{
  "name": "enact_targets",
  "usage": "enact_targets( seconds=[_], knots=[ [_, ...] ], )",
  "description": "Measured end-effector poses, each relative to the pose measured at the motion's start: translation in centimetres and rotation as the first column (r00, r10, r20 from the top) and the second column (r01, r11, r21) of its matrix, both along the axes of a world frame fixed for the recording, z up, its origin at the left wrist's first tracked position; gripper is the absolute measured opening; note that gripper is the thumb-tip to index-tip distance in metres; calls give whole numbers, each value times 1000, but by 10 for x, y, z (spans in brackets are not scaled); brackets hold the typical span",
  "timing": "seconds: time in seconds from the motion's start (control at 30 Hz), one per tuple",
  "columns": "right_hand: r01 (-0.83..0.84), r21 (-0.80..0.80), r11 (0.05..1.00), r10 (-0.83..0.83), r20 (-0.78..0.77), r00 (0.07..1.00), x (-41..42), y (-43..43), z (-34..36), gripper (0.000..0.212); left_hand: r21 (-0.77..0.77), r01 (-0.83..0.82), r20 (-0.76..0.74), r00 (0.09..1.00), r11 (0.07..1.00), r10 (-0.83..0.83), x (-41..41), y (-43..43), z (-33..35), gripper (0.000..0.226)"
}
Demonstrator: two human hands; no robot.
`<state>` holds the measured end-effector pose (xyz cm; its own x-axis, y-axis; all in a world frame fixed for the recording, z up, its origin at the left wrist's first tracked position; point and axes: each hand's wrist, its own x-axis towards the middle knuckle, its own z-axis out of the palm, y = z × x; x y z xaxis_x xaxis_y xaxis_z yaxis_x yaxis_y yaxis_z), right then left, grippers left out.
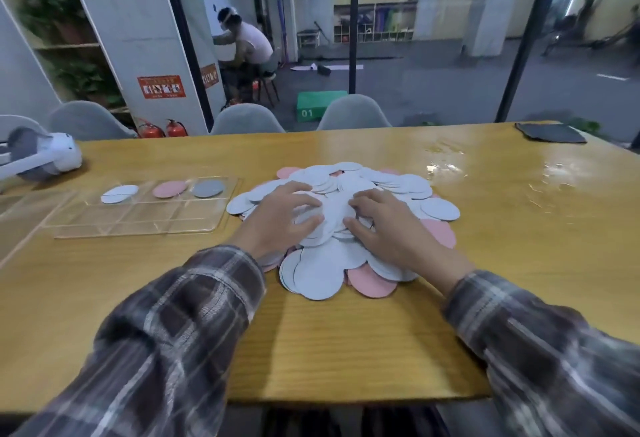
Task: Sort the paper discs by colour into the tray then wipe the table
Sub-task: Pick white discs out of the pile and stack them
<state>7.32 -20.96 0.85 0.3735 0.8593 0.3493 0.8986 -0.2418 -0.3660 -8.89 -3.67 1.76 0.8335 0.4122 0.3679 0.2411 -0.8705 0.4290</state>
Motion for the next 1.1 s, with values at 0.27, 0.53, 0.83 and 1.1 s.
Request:
enact_targets(
  seconds=[0.27, 0.53, 0.83, 1.1],
  knots=[
    [-86, 198, 976, 90, -9, 996, 1, 8, -6, 43, -46, 57, 183, 982, 997, -48, -2, 3, -4, 25],
    [-171, 238, 956, 229, -240, 943, -4, 26, 15, 24, -363, 164, 406, 914, 917, -3, -2, -6, 10, 10],
    [-121, 357, 926, 277, -428, 860, -5, 18, 20, 12, -447, 161, 367, 930, 880, 17, -6, -1, 11, 6],
    [-1, 346, 938, 201, -542, 816, -5, 12, 28, 43, -502, 204, 435, 899, 840, 42, -11, -2, 13, 4]
  ],
)
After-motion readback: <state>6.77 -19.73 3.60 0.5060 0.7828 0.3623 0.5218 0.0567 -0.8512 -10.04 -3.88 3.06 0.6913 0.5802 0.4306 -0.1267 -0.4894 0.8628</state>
